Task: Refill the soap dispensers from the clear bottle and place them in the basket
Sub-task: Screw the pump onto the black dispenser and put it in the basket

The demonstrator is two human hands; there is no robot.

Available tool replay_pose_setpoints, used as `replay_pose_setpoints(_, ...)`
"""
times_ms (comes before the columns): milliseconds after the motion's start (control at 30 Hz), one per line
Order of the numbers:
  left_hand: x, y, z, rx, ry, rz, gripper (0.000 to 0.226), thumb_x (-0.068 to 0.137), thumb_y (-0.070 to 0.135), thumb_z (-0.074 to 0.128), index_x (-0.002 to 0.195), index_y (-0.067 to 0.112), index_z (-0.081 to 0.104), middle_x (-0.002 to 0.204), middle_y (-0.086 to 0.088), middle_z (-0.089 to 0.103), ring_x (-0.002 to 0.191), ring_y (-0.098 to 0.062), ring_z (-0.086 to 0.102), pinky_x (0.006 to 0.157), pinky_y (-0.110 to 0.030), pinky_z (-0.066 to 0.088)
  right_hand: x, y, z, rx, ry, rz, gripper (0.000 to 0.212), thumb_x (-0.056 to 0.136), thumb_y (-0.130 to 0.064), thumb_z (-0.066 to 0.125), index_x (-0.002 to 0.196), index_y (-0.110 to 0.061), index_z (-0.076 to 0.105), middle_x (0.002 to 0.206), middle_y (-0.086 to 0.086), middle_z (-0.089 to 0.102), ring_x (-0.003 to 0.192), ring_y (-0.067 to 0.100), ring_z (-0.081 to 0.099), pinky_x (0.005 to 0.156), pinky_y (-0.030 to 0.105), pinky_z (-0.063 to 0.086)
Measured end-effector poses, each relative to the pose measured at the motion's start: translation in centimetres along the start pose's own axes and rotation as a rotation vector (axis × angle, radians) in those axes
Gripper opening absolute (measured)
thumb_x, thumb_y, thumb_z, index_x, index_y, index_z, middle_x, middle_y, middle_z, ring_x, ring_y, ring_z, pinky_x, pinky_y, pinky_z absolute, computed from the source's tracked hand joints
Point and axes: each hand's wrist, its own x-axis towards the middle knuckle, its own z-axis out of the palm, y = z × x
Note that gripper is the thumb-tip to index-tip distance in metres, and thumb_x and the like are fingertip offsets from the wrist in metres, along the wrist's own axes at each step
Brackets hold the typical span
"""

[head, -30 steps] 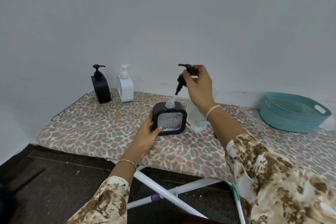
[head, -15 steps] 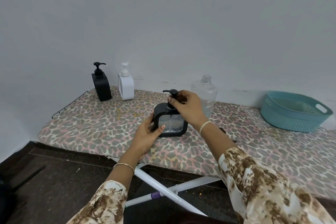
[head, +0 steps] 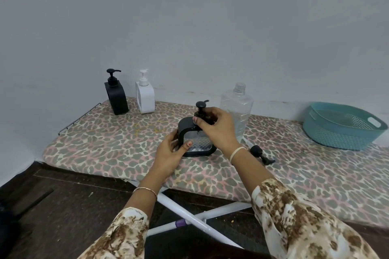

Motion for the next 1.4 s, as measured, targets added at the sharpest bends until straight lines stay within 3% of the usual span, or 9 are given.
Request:
replay_pose_setpoints(167, 0.17, -0.2, -0.09, 0.03, 0.004, 0.021, 0.069, 0.083, 0.025, 0.073, 0.143, 0.014, 0.042, 0.133, -0.004, 0.059, 0.124, -0.017, 0.056, 0.104, -0.038, 0.047, -0.19, 0.18, 0.04, -0.035, 0.091, -0.005, 0.044, 0.063, -0.032, 0.088, 0.082, -0.023, 0.05, 0.083, -0.006, 0.058, 0.073, 0.005, 0.056, 0.065, 0.017, 0.047)
replay_pose_setpoints(300, 0.17, -0.16, -0.04, 0.018, 0.007, 0.029, 0.067, 0.084, 0.023, 0.072, 0.143, 0.014, 0.042, 0.133, -0.004, 0.059, 0.123, -0.015, 0.056, 0.099, -0.027, 0.048, -0.56, 0.52, 0.42, -0.073, -0.018, -0.032, 0.051, 0.076, -0.033, 0.079, 0.119, -0.018, 0.055, 0.112, -0.004, 0.056, 0.1, 0.008, 0.056, 0.09, 0.024, 0.048)
replay_pose_setpoints(433, 0.24, -0.3, -0.03, 0.019, 0.014, 0.02, 0.071, 0.081, 0.029, 0.073, 0.143, 0.016, 0.041, 0.133, -0.004, 0.059, 0.123, -0.017, 0.056, 0.101, -0.033, 0.049, -0.36, 0.26, 0.15, -0.002, -0.087, 0.005, 0.029, 0.088, -0.024, 0.067, 0.115, -0.014, 0.064, 0.104, -0.004, 0.067, 0.101, 0.012, 0.063, 0.095, 0.035, 0.051)
replay_pose_setpoints(633, 0.17, -0.23, -0.11, 0.027, 0.014, 0.023, 0.069, 0.077, 0.034, 0.075, 0.138, 0.02, 0.046, 0.131, -0.004, 0.06, 0.121, -0.017, 0.057, 0.101, -0.042, 0.05, 0.31, -0.31, -0.36, -0.01, 0.013, 0.024, 0.04, 0.065, -0.027, 0.088, 0.086, -0.018, 0.056, 0.078, -0.01, 0.061, 0.069, 0.0, 0.057, 0.063, 0.011, 0.048)
replay_pose_setpoints(800, 0.26, -0.13, 0.02, 0.036, 0.019, 0.026, 0.065, 0.084, 0.027, 0.073, 0.141, 0.017, 0.044, 0.131, -0.003, 0.06, 0.119, -0.015, 0.058, 0.097, -0.031, 0.051, 0.06, -0.2, -0.2, 0.032, -0.073, 0.046, 0.032, 0.085, -0.032, 0.07, 0.112, -0.017, 0.061, 0.101, -0.004, 0.066, 0.095, 0.01, 0.062, 0.083, 0.024, 0.05)
replay_pose_setpoints(900, 0.32, -0.11, 0.1, 0.012, 0.017, 0.017, 0.072, 0.077, 0.034, 0.075, 0.14, 0.017, 0.044, 0.129, -0.005, 0.061, 0.118, -0.016, 0.059, 0.099, -0.037, 0.051, -0.33, 0.13, -0.1, 0.05, -0.114, 0.046, 0.035, 0.092, -0.025, 0.062, 0.125, -0.012, 0.06, 0.114, 0.0, 0.066, 0.105, 0.011, 0.061, 0.091, 0.024, 0.048)
replay_pose_setpoints(1067, 0.2, -0.23, -0.03, 0.026, 0.014, 0.024, 0.079, 0.071, 0.041, 0.074, 0.14, 0.017, 0.045, 0.129, -0.005, 0.061, 0.119, -0.016, 0.059, 0.101, -0.041, 0.05, -0.21, 0.07, 0.32, -0.023, 0.04, 0.02, 0.034, 0.074, -0.031, 0.081, 0.097, -0.021, 0.057, 0.089, -0.012, 0.063, 0.083, 0.001, 0.061, 0.075, 0.015, 0.049)
replay_pose_setpoints(1233, 0.04, -0.08, 0.01, 0.013, 0.015, 0.019, 0.081, 0.068, 0.043, 0.074, 0.139, 0.017, 0.045, 0.129, -0.005, 0.062, 0.119, -0.017, 0.059, 0.102, -0.043, 0.049, -0.09, -0.08, 0.37, 0.076, -0.041, 0.057, 0.026, 0.088, -0.027, 0.067, 0.111, -0.017, 0.059, 0.108, -0.003, 0.065, 0.102, 0.011, 0.061, 0.089, 0.029, 0.051)
replay_pose_setpoints(1400, -0.01, -0.16, 0.34, 0.054, 0.092, 0.04, 0.072, 0.071, 0.032, 0.082, 0.132, 0.011, 0.051, 0.124, -0.005, 0.062, 0.117, -0.017, 0.059, 0.102, -0.04, 0.049, 0.12, 0.27, -0.13, -0.017, -0.024, 0.008, 0.021, 0.085, -0.023, 0.071, 0.103, -0.014, 0.065, 0.093, -0.007, 0.066, 0.091, 0.008, 0.062, 0.079, 0.018, 0.046)
